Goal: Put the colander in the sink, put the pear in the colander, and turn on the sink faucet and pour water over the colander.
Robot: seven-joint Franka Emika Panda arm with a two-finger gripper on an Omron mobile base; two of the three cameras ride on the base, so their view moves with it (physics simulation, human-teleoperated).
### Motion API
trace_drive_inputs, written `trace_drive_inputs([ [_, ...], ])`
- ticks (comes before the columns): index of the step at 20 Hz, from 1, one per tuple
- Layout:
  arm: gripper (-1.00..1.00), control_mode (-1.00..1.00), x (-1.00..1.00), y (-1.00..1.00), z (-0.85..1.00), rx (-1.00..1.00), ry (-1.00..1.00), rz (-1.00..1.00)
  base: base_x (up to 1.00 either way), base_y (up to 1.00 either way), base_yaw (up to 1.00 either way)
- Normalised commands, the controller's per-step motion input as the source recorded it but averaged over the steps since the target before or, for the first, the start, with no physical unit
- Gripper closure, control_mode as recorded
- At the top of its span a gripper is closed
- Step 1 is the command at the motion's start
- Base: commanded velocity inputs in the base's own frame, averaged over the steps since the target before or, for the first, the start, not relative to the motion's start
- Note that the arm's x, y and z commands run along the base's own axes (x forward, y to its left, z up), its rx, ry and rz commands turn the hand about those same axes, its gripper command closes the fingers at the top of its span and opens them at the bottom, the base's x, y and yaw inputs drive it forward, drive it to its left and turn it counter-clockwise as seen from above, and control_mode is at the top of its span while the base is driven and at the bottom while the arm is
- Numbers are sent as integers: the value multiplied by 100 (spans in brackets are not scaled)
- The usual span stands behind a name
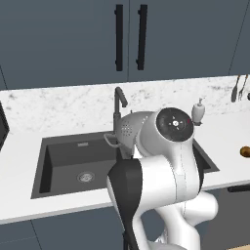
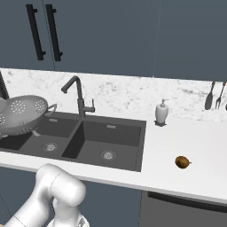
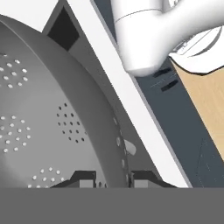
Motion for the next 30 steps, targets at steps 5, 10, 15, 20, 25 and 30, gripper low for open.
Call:
trace_drive_inputs([
  [5,100,-100,41,75,-43,23,0,-15,0,0,0],
  [10,100,-100,43,78,-50,27,0,-14,0,0,0],
  [15,100,-100,49,96,-55,28,0,-24,0,0,0],
  [20,100,-100,41,94,-48,20,0,-33,0,0,0],
  [25,100,-100,30,54,-30,8,6,-34,0,0,0],
  [30,100,-100,33,37,0,2,29,-27,0,0,0],
])
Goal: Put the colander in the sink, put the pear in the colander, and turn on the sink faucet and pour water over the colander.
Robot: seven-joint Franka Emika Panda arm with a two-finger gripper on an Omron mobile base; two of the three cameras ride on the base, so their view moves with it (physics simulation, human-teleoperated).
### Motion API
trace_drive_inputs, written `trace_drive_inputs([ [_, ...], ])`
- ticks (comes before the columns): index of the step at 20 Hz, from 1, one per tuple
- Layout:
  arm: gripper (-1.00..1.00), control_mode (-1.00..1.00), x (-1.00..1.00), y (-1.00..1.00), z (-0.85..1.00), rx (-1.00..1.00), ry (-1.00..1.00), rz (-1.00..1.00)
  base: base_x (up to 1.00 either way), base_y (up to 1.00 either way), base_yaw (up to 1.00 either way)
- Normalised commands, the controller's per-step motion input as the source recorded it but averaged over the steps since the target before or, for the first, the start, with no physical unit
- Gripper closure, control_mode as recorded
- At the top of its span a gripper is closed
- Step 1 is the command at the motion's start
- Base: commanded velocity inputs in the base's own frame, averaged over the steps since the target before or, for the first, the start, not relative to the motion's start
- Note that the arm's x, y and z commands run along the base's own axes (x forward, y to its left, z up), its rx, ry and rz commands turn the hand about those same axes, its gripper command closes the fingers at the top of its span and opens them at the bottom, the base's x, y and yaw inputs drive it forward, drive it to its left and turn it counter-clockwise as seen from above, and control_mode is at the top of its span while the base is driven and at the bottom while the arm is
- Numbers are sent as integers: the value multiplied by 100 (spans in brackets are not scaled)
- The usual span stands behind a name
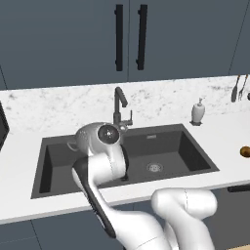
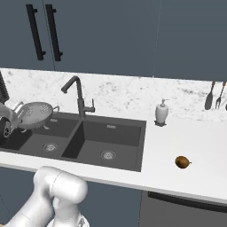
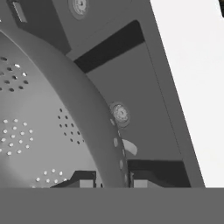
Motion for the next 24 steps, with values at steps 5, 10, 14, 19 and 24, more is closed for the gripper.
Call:
trace_drive_inputs([
  [5,100,-100,40,12,4,4,25,-6,0,0,0],
  [10,100,-100,50,33,0,0,17,-7,0,0,0],
  [14,100,-100,52,36,-6,0,14,-17,0,0,0],
  [19,100,-100,30,25,-7,4,11,-29,0,0,0],
  [24,100,-100,-13,0,-25,10,3,-42,0,0,0],
])
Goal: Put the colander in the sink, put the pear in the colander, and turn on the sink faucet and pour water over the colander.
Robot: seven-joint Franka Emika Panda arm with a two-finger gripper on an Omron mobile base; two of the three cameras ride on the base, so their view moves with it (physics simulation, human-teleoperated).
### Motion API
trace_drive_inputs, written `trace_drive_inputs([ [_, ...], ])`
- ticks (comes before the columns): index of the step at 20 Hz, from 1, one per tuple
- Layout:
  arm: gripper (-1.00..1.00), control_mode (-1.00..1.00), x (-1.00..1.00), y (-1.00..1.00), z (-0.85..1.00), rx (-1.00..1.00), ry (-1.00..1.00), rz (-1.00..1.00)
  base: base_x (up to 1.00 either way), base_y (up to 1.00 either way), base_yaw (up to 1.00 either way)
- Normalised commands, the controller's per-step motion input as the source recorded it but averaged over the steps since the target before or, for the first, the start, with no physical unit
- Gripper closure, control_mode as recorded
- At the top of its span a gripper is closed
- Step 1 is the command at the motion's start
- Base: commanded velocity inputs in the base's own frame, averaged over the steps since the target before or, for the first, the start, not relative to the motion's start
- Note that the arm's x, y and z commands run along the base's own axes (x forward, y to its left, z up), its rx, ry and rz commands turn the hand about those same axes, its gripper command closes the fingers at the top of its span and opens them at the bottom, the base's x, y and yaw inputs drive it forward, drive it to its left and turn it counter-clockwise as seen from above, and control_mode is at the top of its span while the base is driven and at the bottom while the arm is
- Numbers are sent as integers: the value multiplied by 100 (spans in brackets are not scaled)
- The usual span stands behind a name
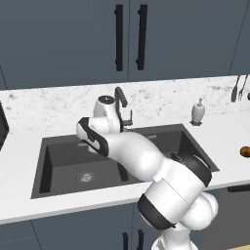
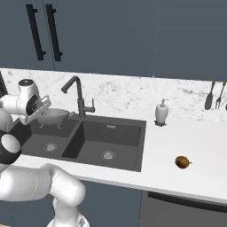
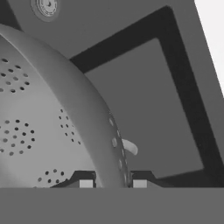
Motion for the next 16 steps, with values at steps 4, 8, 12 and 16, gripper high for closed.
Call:
trace_drive_inputs([
  [4,100,-100,-48,1,-25,16,0,-36,0,0,0],
  [8,100,-100,-63,31,-9,20,0,-30,0,0,0],
  [12,100,-100,-40,80,0,12,-10,-22,0,0,0],
  [16,100,-100,-9,81,0,5,-6,-15,0,0,0],
])
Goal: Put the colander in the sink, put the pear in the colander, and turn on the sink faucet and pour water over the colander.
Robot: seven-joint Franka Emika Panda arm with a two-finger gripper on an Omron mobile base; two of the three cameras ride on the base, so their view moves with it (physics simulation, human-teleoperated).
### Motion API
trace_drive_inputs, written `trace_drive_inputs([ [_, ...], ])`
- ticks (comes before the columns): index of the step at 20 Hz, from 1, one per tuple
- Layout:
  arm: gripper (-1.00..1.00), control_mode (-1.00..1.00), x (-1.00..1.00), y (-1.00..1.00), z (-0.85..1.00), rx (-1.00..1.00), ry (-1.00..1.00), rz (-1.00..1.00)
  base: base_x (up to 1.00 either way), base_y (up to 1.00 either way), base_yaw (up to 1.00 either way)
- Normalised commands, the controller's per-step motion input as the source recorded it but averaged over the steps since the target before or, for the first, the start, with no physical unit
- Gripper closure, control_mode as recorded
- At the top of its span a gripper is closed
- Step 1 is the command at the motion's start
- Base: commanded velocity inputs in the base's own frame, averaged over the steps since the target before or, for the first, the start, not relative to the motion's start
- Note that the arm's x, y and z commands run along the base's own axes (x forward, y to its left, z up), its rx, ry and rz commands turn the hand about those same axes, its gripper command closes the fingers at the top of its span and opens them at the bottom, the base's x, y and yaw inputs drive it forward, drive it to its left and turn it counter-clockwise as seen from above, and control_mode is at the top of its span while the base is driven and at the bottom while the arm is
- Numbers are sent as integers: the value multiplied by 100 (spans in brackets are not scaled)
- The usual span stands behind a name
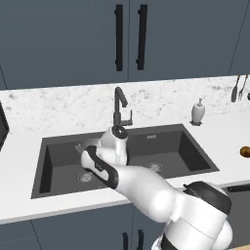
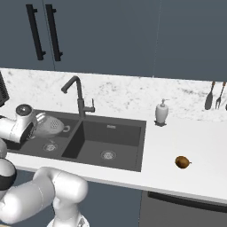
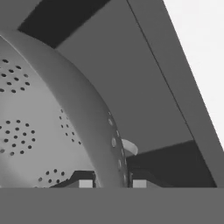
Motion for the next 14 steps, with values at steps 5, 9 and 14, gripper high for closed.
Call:
trace_drive_inputs([
  [5,100,-100,2,67,0,0,0,-18,0,0,0],
  [9,100,-100,11,75,1,0,1,-21,0,0,0],
  [14,100,-100,18,82,2,0,2,-20,0,0,0],
])
